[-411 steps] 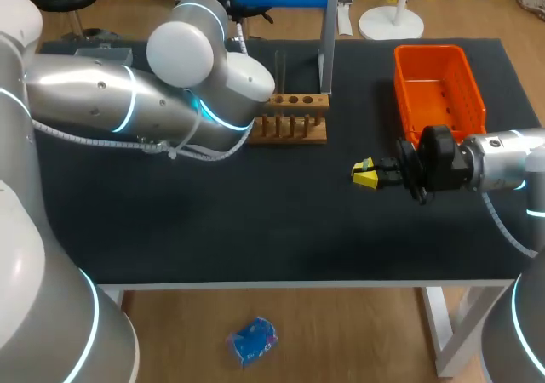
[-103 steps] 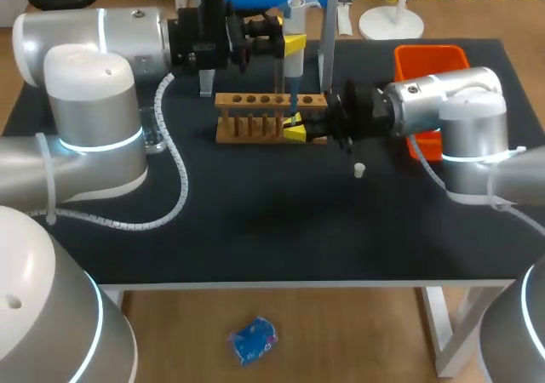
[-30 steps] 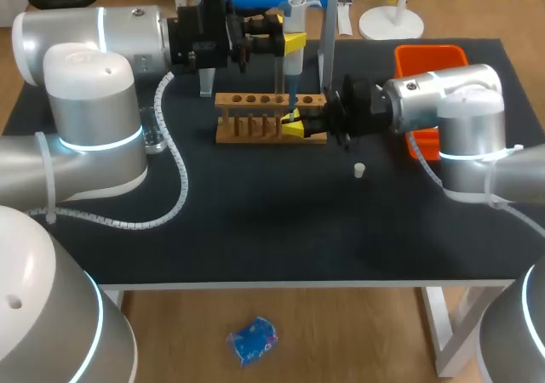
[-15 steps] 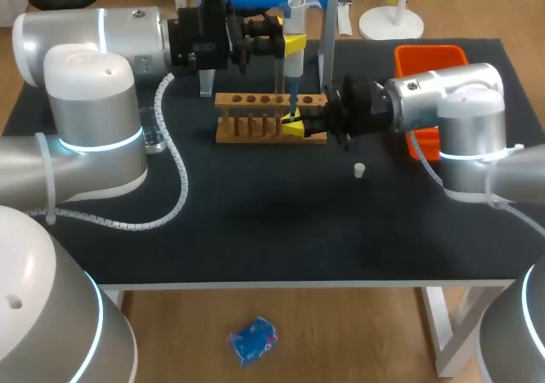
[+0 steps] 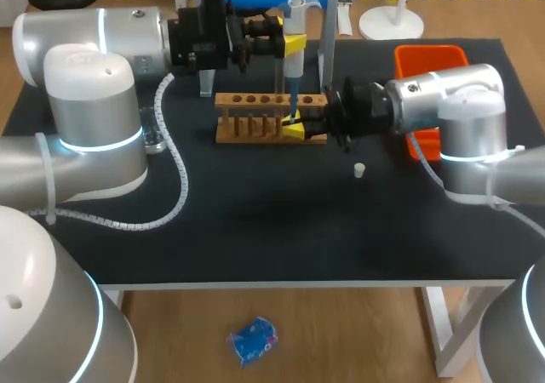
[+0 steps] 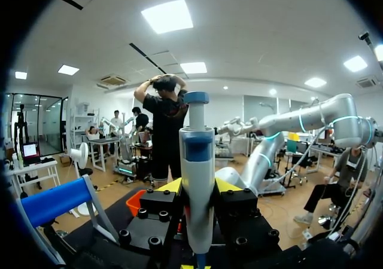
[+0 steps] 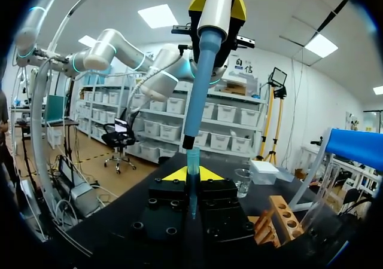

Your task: Invert the test tube, pick up the pipette, mount the tip to pipette, aspirate from beaker and dispense into the tube, eject the tip, return the pipette, and cap with the stopper.

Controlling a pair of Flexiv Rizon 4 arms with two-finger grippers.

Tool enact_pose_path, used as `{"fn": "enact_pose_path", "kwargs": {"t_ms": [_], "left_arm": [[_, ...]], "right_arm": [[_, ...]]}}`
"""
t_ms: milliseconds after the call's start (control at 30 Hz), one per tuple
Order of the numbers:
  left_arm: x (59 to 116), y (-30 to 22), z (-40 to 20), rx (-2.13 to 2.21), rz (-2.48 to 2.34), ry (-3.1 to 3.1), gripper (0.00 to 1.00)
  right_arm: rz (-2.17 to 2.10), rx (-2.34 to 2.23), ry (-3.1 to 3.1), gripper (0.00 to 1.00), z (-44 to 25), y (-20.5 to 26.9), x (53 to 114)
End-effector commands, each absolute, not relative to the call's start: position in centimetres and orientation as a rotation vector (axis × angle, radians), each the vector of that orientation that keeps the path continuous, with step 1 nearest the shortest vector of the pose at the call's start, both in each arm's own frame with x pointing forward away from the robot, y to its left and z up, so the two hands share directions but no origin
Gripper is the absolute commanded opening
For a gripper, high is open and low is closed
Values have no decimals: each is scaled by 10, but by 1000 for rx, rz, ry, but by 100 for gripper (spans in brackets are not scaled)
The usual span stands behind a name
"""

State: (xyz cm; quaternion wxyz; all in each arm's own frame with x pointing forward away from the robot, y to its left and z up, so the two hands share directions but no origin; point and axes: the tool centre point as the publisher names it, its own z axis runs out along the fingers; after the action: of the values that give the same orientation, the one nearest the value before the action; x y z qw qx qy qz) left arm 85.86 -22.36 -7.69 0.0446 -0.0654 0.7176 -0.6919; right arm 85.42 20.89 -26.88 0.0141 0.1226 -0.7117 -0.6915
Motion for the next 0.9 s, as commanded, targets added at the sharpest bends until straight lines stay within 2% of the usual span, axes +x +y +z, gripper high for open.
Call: {"fn": "enact_pose_path", "kwargs": {"t_ms": [33,900], "left_arm": [[858,-224,-80,-202,-2114,2186,0],[858,-224,-80,-202,-2114,2186,0]], "right_arm": [[-2157,381,-2220,0,-266,207,850],[-2161,292,-2142,0,-258,209,847]]}}
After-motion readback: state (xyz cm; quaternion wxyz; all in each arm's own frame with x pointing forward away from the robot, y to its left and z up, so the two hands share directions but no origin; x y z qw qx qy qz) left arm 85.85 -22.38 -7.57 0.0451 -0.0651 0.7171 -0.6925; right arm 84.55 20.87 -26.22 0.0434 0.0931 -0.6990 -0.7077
